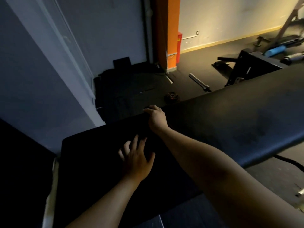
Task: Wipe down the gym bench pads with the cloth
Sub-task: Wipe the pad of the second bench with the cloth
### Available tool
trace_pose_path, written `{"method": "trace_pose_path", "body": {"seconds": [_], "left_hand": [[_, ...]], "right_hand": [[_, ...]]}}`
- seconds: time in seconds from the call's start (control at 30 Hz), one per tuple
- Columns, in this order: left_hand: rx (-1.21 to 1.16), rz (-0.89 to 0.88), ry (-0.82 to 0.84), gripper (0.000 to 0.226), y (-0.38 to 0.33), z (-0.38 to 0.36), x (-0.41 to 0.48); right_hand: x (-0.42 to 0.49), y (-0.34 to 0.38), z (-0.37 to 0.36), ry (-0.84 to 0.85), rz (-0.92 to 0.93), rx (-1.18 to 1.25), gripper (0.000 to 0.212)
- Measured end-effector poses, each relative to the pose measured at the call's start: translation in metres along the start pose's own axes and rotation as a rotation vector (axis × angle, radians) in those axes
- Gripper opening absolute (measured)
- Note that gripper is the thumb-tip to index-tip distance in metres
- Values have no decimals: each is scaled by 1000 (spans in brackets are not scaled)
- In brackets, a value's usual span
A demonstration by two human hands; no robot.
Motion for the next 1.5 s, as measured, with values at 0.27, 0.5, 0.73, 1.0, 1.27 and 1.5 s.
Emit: {"method": "trace_pose_path", "body": {"seconds": [0.27,0.5,0.73,1.0,1.27,1.5], "left_hand": [[-113,11,-38,60,2,2,-2],[-113,26,16,58,-7,-4,-8],[-183,-102,31,53,-54,-13,-63],[-132,-195,139,59,-50,-21,-81],[-115,-212,96,64,-52,-19,-78],[-192,-96,10,52,-57,-7,-24]], "right_hand": [[-60,-3,11,137,115,-100,28],[-184,-26,48,82,46,-67,24],[-265,-24,56,-25,-150,-140,20],[-289,-14,67,-55,-457,-62,18],[-249,-18,35,-51,-157,37,56],[-206,-53,39,84,145,-66,44]]}}
Point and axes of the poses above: each hand's wrist, its own x-axis towards the middle knuckle, its own z-axis out of the back of the hand, y = z × x, the point moved 2 cm from there along x, towards the middle knuckle, and after that the axes turned 5 degrees about y, right-handed, at the moved point
